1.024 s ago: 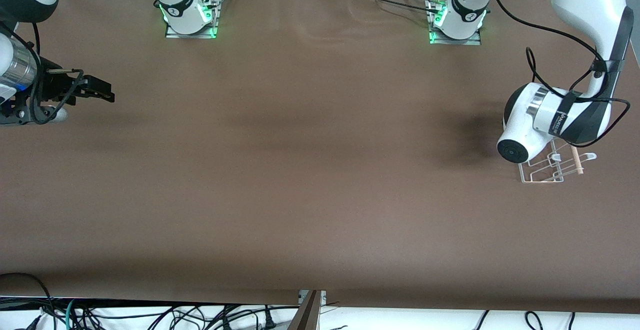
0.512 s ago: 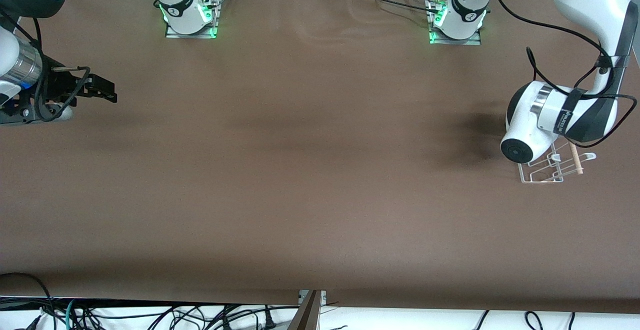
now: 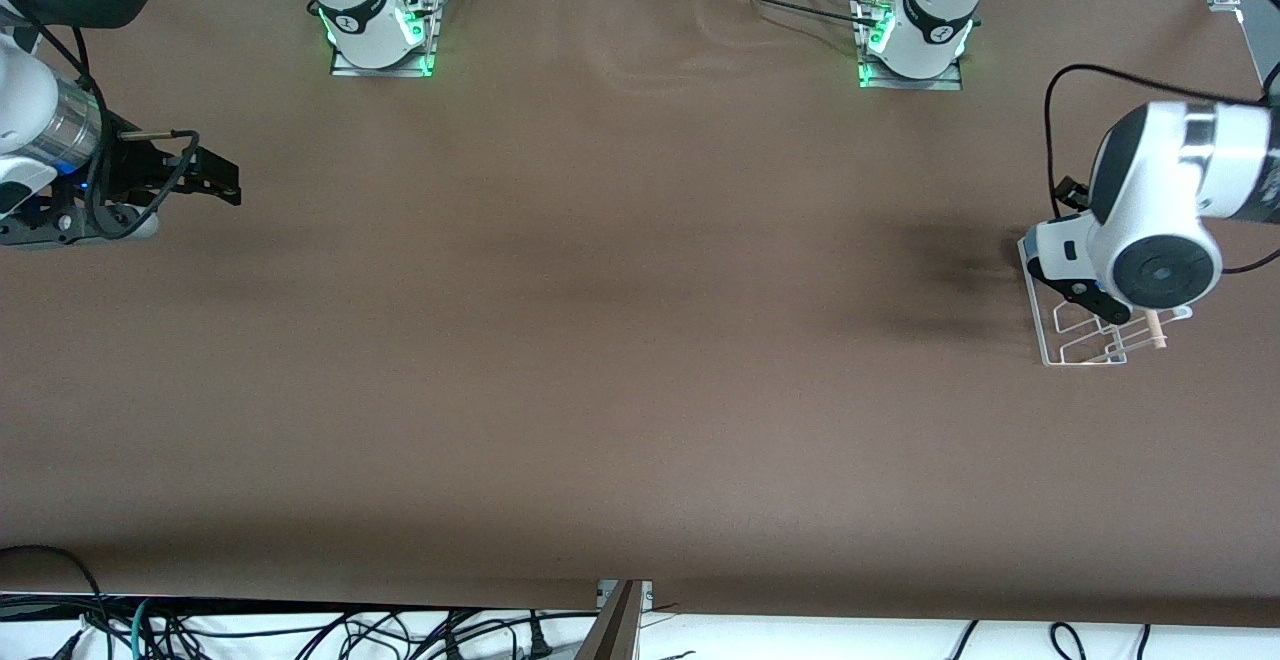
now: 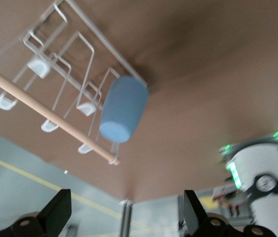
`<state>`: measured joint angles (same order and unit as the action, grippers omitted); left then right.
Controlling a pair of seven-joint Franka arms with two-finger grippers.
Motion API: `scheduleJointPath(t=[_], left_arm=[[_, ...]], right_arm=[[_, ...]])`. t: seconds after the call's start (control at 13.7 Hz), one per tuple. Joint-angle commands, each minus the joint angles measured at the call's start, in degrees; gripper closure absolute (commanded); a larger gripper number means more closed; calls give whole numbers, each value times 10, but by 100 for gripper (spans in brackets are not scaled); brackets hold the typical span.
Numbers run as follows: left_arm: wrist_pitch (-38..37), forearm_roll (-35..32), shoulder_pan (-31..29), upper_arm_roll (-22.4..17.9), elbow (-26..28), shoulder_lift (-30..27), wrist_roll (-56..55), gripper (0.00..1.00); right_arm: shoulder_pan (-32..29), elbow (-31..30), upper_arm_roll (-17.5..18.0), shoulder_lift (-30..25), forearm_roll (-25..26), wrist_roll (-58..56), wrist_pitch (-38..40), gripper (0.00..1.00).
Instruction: Transfer cup to left arm and place on rack
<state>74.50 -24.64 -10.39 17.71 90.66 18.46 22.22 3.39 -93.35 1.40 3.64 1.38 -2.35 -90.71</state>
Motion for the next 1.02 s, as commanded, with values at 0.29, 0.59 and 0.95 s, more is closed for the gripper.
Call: scheduleJointPath(t=[0.29,0.59,0.95], left_arm=[[66,192,62,-51,-82,-65,-121,0],[165,277,137,-154,16,-164,-146,0],[218,275,136,-156,81,-185,-305,0]], right_arm=[[0,5,4,-8,-3,8,-42,1],[0,4,-1,-7,-3,8,-51,1],[0,5,-1,-8,-3,3,-49,1]])
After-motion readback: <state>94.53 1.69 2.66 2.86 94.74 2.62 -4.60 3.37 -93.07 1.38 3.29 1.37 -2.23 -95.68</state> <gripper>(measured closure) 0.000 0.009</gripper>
